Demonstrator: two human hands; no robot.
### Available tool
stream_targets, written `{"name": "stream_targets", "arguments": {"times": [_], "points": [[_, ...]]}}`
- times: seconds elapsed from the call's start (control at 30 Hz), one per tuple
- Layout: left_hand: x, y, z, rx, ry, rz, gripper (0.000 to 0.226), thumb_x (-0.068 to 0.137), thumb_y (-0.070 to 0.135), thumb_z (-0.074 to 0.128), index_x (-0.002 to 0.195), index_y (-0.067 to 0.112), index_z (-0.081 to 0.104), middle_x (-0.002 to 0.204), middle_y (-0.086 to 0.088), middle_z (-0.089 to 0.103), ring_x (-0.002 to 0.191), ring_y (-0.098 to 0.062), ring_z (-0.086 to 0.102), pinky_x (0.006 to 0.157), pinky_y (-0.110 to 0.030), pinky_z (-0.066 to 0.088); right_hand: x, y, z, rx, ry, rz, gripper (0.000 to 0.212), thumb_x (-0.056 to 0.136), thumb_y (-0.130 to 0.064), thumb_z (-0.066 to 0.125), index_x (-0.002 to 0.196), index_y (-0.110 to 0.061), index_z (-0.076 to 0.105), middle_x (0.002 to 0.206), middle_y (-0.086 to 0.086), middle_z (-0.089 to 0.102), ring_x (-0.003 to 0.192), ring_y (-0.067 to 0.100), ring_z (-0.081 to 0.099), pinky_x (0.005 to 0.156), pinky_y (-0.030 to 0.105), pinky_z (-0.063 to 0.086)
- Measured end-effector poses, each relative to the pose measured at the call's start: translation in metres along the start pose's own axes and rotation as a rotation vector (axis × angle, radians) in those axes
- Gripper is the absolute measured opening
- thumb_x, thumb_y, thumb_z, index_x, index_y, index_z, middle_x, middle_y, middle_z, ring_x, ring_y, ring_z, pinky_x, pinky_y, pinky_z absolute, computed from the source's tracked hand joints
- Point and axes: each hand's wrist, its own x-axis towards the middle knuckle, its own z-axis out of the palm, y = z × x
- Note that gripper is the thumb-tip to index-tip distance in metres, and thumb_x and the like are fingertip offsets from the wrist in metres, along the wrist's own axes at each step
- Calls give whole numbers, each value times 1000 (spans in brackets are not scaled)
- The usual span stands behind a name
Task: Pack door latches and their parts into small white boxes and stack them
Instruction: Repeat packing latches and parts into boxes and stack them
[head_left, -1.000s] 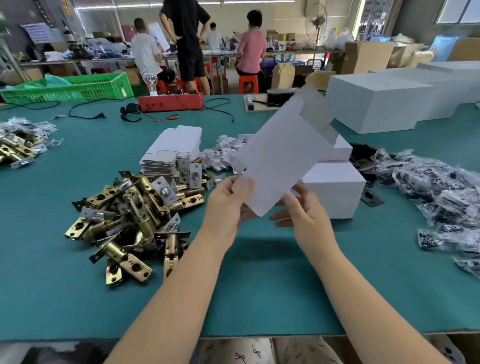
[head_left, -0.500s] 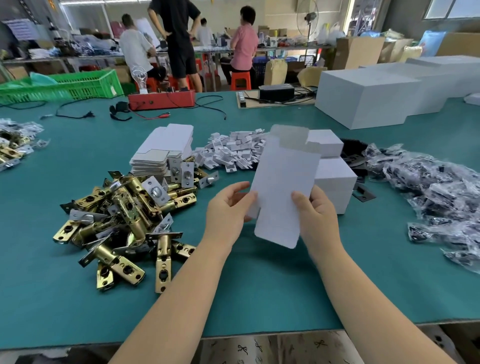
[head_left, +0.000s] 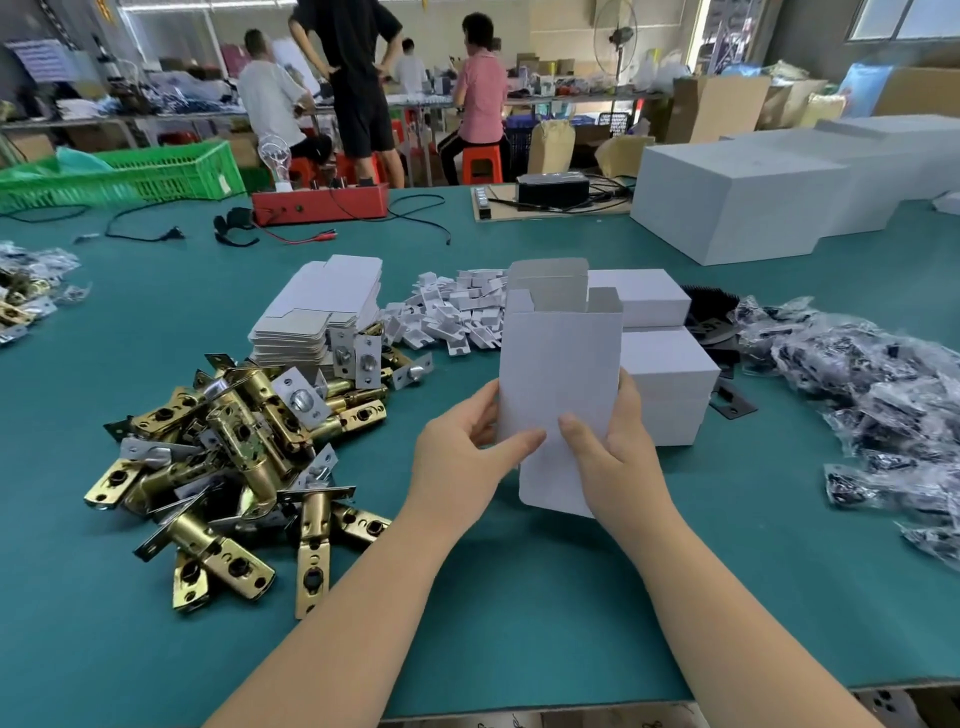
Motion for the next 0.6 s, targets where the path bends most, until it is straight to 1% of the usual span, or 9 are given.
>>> {"name": "stream_targets", "arguments": {"times": [0.1, 0.13, 0.2, 0.23, 0.33, 0.4, 0.47, 0.53, 0.6], "points": [[-1, 0, 0, 3, 4, 32, 56, 80, 10, 77, 129, 31, 60, 106, 26, 70, 101, 1, 67, 82, -10, 50, 2, 1, -2, -28, 28, -10, 49, 95, -9, 50, 130, -35, 29, 107, -31, 51, 90, -21, 52, 70, 1, 41], [-2, 1, 1, 23, -7, 49, 57, 81, 9, 76, 129, 33, 59, 106, 24, 71, 99, -1, 68, 82, -12, 50, 2, 2, -3, -10, 31, 1, 46, 95, -9, 50, 129, -34, 31, 107, -29, 53, 91, -19, 53, 72, 3, 43], [-2, 2, 0, 113, -17, 85, 61, 82, 9, 74, 122, 49, 55, 102, 25, 70, 91, 0, 68, 79, -13, 51, 4, 1, -5, 96, 28, 60, 35, 96, -9, 51, 120, -33, 42, 106, -22, 58, 95, -7, 59, 80, 18, 50], [-1, 2, -1, 141, -29, 85, 64, 82, 7, 73, 118, 55, 52, 101, 25, 69, 86, -2, 68, 78, -16, 53, 5, 0, -6, 164, 34, 96, 30, 96, -10, 51, 112, -34, 46, 104, -20, 61, 93, -2, 61, 78, 23, 52], [4, 2, -5, 137, -100, 53, 68, 82, 5, 71, 113, 61, 50, 101, 22, 68, 73, -9, 67, 74, -24, 57, 8, -1, -8, 233, 59, 116, 27, 95, -9, 51, 101, -35, 52, 95, -18, 64, 81, -3, 64, 64, 19, 52], [7, 1, -7, 167, -124, 55, 68, 79, 12, 72, 102, 72, 51, 100, 27, 66, 63, -10, 63, 66, -23, 55, 8, 0, -8, 239, 56, 117, 28, 95, -8, 52, 102, -36, 54, 93, -18, 67, 80, -3, 65, 62, 17, 52], [7, 1, -7, 200, -120, 49, 67, 77, 21, 73, 93, 80, 48, 98, 33, 64, 63, -14, 64, 65, -27, 56, 6, -3, -7, 253, 19, 125, 23, 95, -16, 53, 104, -36, 59, 96, -17, 70, 86, 2, 67, 65, 20, 54], [7, 0, -6, 202, -93, 20, 58, 77, 26, 75, 106, 70, 50, 98, 30, 65, 64, -10, 65, 68, -27, 57, 5, -5, -7, 372, -26, 179, 18, 93, -39, 53, 99, -34, 70, 99, -12, 73, 89, 9, 69, 65, 25, 56], [7, -2, -5, 190, -77, -14, 60, 81, 24, 75, 132, 45, 52, 102, 23, 67, 64, -3, 63, 70, -26, 57, 4, -7, -9, 453, -46, 237, 36, 85, -61, 43, 85, -44, 74, 94, -13, 74, 86, 7, 70, 61, 22, 56]]}}
